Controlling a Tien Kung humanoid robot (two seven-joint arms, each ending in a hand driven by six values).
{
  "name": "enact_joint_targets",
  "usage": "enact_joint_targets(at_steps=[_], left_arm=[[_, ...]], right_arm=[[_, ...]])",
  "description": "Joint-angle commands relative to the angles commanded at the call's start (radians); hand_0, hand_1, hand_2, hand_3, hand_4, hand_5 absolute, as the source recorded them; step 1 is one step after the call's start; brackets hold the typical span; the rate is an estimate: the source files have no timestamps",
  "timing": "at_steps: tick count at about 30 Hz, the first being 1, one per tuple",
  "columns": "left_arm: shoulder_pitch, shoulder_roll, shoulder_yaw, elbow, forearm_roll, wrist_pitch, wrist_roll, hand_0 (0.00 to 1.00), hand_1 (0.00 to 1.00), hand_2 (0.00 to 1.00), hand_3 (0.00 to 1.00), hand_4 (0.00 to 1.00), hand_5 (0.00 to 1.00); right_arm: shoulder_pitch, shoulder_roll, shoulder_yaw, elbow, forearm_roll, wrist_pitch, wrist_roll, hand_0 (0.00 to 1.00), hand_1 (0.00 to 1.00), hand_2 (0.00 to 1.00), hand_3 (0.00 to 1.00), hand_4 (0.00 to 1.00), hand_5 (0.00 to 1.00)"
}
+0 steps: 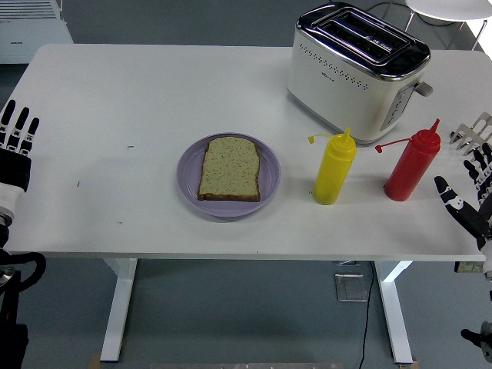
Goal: Pick up the cup,pour liquid into bread,place the cup on the desk
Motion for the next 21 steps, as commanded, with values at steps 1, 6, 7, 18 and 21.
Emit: enact_joint_targets(at_steps=[1,6,7,18,21], left_arm=[[0.000,0.000,0.000,0.000,0.000,0.000,0.000,0.812,0.743,0.730,0.721,0.515,0.998],[0.004,0.000,0.002,0.001,-0.001,0.000,0.000,0.811,0.743,0.729,0.721,0.516,0.998],[0.005,0.000,0.002,0.002,-0.001,0.000,0.000,0.811,0.743,0.729,0.721,0.516,0.998],[0.008,-0.001,0.004,0.002,-0.001,0.000,0.000,0.811,0.743,0.730,0.720,0.516,0.998],[0.006,-0.001,0.003,0.002,-0.001,0.000,0.000,0.811,0.743,0.730,0.720,0.516,0.998]], right_arm=[[0.002,0.001,-0.001,-0.003,-0.001,-0.001,-0.001,0.998,0.918,0.994,0.998,0.914,0.343],[0.034,0.011,-0.021,-0.031,-0.005,-0.007,-0.011,0.998,0.921,0.994,0.998,0.932,0.354],[0.038,0.012,-0.024,-0.035,-0.005,-0.008,-0.012,0.998,0.921,0.994,0.998,0.932,0.354],[0.101,0.020,-0.076,-0.092,-0.006,-0.028,-0.029,0.998,0.921,0.995,0.998,0.944,0.332],[0.120,0.021,-0.086,-0.108,0.002,-0.031,-0.026,0.998,0.921,0.995,0.998,0.944,0.332]])
